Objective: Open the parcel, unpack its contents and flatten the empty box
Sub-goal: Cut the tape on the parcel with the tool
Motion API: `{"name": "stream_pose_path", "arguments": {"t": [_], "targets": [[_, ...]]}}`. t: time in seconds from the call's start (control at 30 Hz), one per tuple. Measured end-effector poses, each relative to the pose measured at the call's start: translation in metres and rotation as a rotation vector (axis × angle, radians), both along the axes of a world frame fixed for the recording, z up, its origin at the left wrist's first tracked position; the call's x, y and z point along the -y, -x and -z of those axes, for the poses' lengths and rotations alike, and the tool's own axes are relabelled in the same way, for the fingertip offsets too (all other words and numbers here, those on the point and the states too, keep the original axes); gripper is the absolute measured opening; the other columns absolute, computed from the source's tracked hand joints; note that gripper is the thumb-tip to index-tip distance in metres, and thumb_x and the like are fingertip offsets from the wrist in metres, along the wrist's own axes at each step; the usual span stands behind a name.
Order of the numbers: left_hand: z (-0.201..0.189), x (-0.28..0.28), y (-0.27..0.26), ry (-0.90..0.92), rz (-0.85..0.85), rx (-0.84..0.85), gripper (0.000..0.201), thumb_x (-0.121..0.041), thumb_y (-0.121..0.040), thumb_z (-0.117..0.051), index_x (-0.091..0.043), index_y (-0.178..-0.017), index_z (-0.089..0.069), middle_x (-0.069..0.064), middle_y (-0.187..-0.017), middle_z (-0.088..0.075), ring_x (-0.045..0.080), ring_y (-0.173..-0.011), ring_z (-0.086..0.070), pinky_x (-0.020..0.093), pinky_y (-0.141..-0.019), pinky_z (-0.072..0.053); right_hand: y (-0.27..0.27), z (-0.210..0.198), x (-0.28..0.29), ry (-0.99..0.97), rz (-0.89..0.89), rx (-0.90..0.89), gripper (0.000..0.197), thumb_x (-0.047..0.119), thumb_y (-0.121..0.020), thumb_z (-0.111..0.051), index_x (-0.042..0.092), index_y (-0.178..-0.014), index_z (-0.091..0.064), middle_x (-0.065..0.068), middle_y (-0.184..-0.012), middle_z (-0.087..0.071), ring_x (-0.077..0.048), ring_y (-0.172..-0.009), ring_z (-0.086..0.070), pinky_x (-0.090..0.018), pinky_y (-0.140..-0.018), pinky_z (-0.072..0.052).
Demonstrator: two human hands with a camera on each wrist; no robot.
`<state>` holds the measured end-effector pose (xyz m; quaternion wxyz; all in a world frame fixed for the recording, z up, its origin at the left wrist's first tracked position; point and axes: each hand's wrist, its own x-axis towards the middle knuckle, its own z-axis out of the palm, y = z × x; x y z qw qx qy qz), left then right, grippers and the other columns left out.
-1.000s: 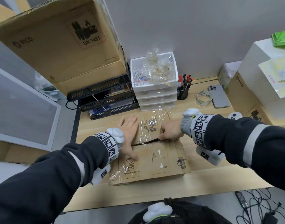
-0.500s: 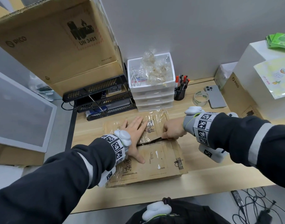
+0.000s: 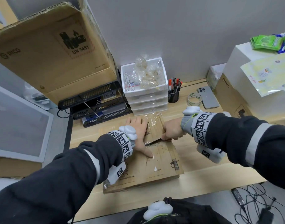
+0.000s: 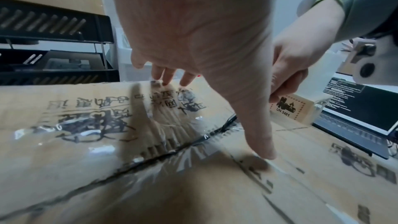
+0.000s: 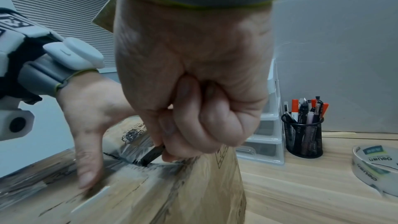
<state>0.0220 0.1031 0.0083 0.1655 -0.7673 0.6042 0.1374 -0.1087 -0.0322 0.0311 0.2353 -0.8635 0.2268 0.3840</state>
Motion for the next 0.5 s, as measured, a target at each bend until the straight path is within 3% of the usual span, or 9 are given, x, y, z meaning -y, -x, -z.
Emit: {"name": "stream_pose_path", "arguments": {"t": [0.1, 0.2, 0.37, 0.5], "targets": [[0.004, 0.003, 0.007, -0.024, 0.043, -0.021, 0.143, -0.088, -0.037, -0.072, -0.015, -0.150, -0.027, 0.010, -0.150, -0.030, 0.031, -0.138, -0.031, 0.048, -0.119, -0.024, 0.001, -0.003, -0.002, -0.001, -0.005, -0.017, 0.032, 0.036, -0.099, -0.044, 0.012, -0.088, -0.062, -0.005, -0.069, -0.059, -0.018, -0.050, -0.045, -0.023, -0.048, -0.039], [0.005, 0.005, 0.010, -0.079, 0.043, -0.003, 0.154, -0.086, -0.040, -0.074, -0.017, -0.160, -0.008, 0.010, -0.161, -0.016, 0.032, -0.149, -0.016, 0.052, -0.122, -0.018, 0.005, -0.007, 0.000, -0.003, -0.020, -0.044, 0.031, 0.034, -0.101, -0.043, 0.013, -0.086, -0.060, -0.004, -0.066, -0.056, -0.017, -0.049, -0.043, -0.023, -0.047, -0.037], [0.002, 0.010, 0.014, -0.118, 0.044, 0.033, 0.152, -0.087, -0.035, -0.073, -0.018, -0.157, -0.014, 0.010, -0.154, -0.025, 0.031, -0.143, -0.025, 0.053, -0.120, -0.022, 0.015, -0.009, 0.011, -0.003, 0.010, -0.050, 0.032, 0.035, -0.100, -0.045, 0.014, -0.081, -0.059, -0.001, -0.062, -0.052, -0.017, -0.048, -0.040, -0.022, -0.049, -0.035], [-0.002, 0.019, 0.018, -0.144, 0.075, 0.090, 0.139, -0.090, -0.027, -0.069, -0.018, -0.140, -0.035, 0.006, -0.129, -0.040, 0.027, -0.119, -0.040, 0.048, -0.110, -0.034, 0.020, -0.012, 0.017, 0.024, -0.005, -0.050, 0.036, 0.039, -0.101, -0.043, 0.014, -0.083, -0.060, 0.000, -0.064, -0.053, -0.018, -0.051, -0.042, -0.024, -0.052, -0.038]]}}
